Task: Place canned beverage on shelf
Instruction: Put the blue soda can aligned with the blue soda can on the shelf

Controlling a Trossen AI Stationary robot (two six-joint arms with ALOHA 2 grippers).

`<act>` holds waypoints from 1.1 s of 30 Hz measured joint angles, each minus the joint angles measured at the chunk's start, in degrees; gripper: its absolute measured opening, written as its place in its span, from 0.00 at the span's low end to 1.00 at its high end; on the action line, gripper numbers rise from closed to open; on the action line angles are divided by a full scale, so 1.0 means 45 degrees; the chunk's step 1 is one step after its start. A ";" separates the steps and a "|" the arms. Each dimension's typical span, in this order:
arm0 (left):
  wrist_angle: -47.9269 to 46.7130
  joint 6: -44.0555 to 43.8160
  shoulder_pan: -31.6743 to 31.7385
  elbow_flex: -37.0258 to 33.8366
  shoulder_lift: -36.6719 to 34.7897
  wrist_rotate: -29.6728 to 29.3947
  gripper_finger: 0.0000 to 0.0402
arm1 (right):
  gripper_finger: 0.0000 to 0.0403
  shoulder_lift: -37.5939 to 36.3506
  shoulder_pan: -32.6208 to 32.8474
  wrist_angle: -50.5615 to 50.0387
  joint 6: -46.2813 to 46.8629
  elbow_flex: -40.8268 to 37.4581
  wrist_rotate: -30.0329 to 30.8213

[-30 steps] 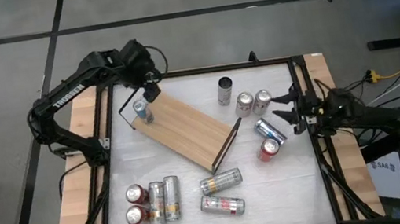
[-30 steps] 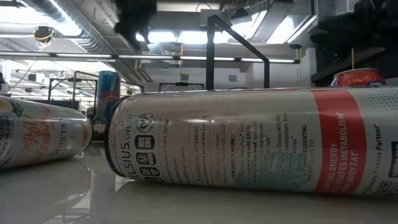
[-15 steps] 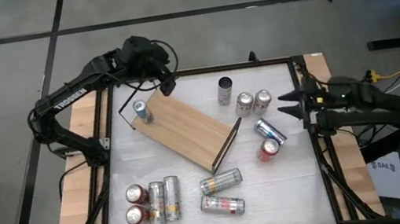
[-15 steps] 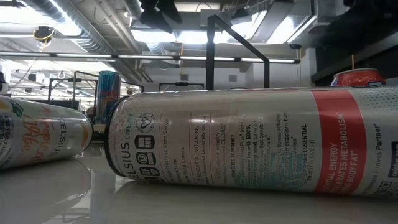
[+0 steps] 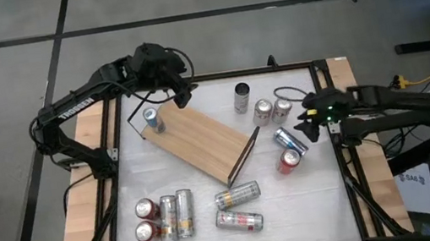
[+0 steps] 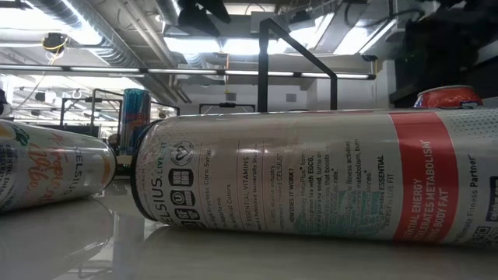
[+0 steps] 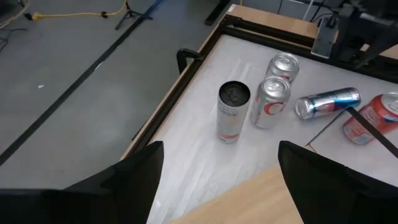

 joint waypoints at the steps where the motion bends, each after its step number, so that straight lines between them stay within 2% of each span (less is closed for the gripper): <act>1: -0.0013 0.0000 0.0000 0.0000 0.0000 0.0000 0.77 | 0.53 0.0279 0.0003 -0.0146 0.0150 0.0001 -0.0111; 15: -0.0019 0.0000 0.0005 -0.0005 0.0000 0.0000 0.77 | 0.53 0.3559 0.0003 -0.0758 0.0988 0.0000 -0.1667; 33: -0.0019 -0.0005 0.0005 -0.0010 0.0000 -0.0004 0.77 | 0.53 0.5984 0.0003 0.0224 0.1295 -0.0005 -0.1614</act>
